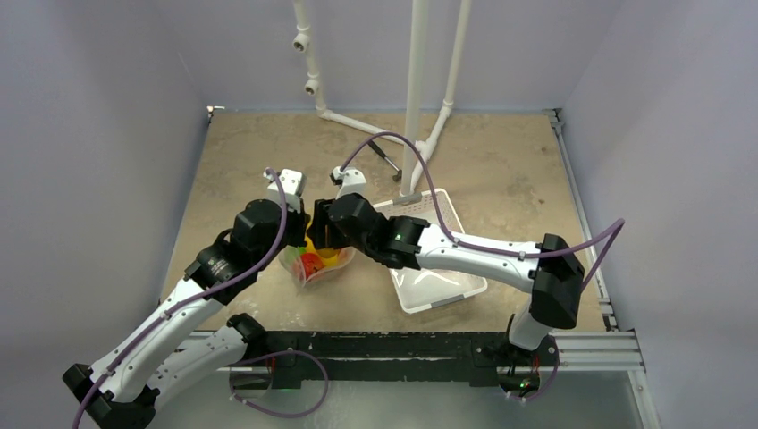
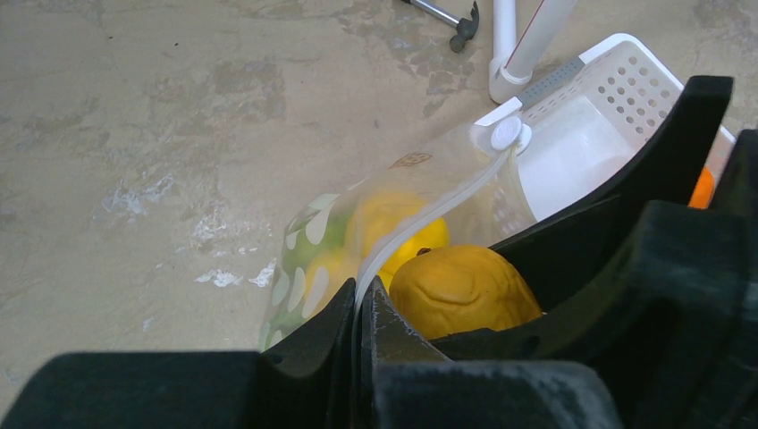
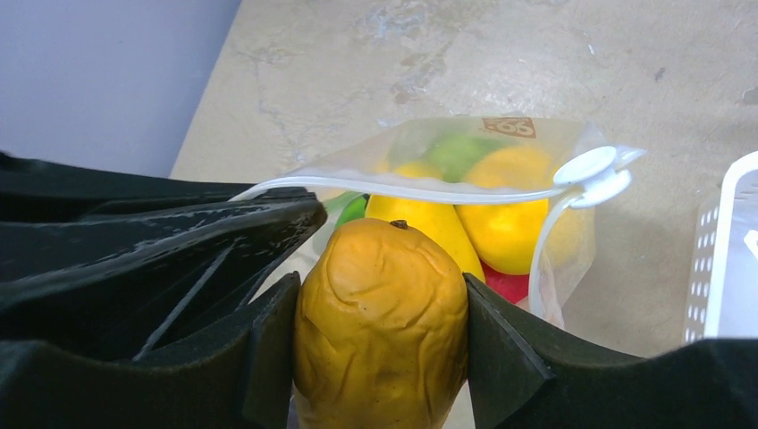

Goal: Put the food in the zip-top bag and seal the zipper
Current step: Place the fake fruit in the zipper food storage bag, then pick up the fake fruit from the bin.

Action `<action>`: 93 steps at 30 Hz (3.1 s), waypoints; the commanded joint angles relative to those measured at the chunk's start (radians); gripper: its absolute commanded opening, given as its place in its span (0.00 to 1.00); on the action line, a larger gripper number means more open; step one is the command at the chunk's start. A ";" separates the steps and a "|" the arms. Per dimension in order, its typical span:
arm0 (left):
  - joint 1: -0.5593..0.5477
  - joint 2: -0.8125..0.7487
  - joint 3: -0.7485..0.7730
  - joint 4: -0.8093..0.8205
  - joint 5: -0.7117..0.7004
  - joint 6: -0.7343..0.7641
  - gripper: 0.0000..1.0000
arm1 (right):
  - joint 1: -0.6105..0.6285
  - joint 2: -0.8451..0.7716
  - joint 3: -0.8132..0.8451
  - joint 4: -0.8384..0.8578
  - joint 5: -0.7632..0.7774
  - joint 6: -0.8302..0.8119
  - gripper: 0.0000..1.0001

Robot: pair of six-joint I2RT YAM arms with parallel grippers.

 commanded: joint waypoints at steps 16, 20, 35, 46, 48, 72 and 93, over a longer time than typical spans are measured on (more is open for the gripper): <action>0.003 -0.027 -0.001 0.052 0.001 0.004 0.00 | 0.001 0.113 0.225 -0.156 0.233 0.077 0.99; 0.003 -0.026 0.000 0.051 -0.008 0.003 0.00 | 0.000 0.068 0.215 -0.128 0.226 0.067 0.99; 0.003 -0.036 0.001 0.049 -0.012 0.001 0.00 | 0.001 -0.237 0.121 -0.229 0.240 0.102 0.99; 0.004 -0.038 0.004 0.049 -0.002 0.001 0.00 | -0.001 -0.357 -0.011 -0.574 0.305 0.363 0.98; 0.004 -0.041 0.004 0.048 0.000 0.001 0.00 | -0.009 -0.382 -0.046 -0.575 0.286 0.372 0.99; 0.004 -0.065 0.005 0.049 0.038 -0.003 0.00 | -0.256 -0.381 -0.241 -0.574 0.209 0.376 0.99; 0.004 -0.068 0.003 0.052 0.048 -0.004 0.00 | -0.349 -0.269 -0.347 -0.571 0.188 0.445 0.99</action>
